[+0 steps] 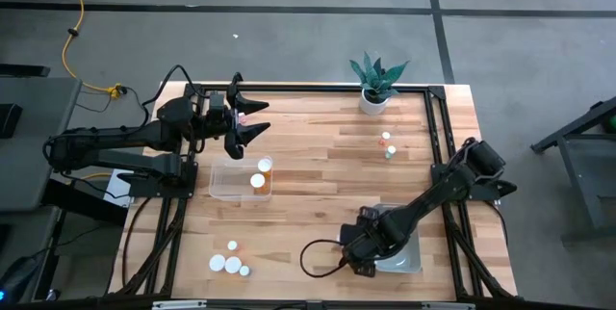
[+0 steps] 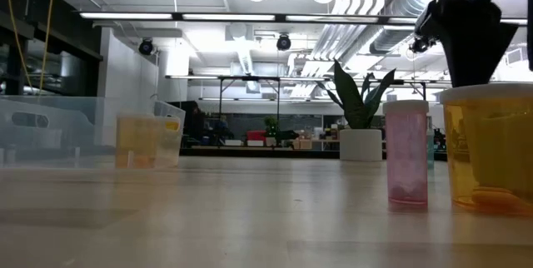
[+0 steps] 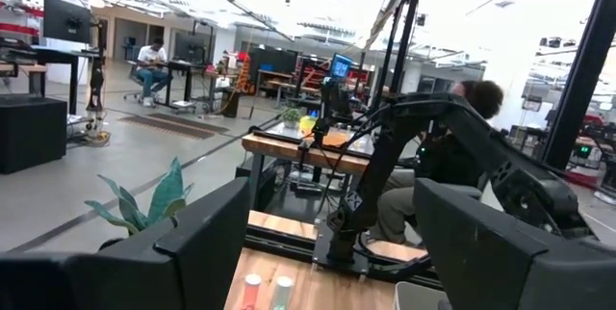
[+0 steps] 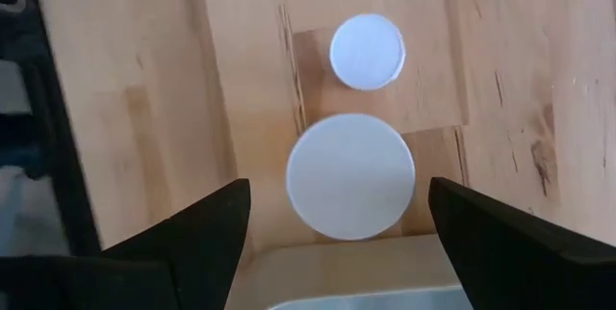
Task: Pick and place medicine bottles into bin by pill shape (circle, oval)
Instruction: Put the large orange pill bottle into the transparent bin
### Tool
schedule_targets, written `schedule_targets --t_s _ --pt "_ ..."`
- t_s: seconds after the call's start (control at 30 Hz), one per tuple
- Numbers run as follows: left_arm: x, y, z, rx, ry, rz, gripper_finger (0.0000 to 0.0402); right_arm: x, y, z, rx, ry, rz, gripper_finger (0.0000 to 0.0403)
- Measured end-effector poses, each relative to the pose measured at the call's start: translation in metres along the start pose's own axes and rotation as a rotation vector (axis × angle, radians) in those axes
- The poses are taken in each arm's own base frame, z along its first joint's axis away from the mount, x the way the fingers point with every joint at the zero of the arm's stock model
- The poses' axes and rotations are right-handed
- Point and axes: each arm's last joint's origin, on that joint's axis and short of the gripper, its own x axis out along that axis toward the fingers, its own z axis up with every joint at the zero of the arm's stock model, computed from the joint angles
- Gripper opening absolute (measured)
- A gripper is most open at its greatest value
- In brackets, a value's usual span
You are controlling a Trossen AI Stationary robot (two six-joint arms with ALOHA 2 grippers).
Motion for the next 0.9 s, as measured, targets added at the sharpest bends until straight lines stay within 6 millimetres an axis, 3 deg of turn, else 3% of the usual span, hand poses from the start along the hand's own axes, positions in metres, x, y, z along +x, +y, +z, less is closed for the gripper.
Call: schedule_targets --t_s 0.37,0.67,0.77,0.9 --pt "0.0 0.0 0.0 0.0 0.0 0.0 0.028 0.015 0.002 0.001 -0.012 0.001 -0.029 0.0301" --pt "0.0 0.0 0.0 -0.001 0.0 0.0 0.028 0.014 0.001 0.0 -0.034 0.012 -0.035 0.0196" --pt "0.0 0.0 0.0 -0.001 -0.001 0.0 0.028 0.007 -0.003 -0.003 -0.074 0.035 -0.053 0.0172" --pt "-0.002 0.0 0.002 0.0 -0.008 -0.001 0.028 -0.021 -0.016 -0.005 -0.126 0.041 -0.073 0.0176"
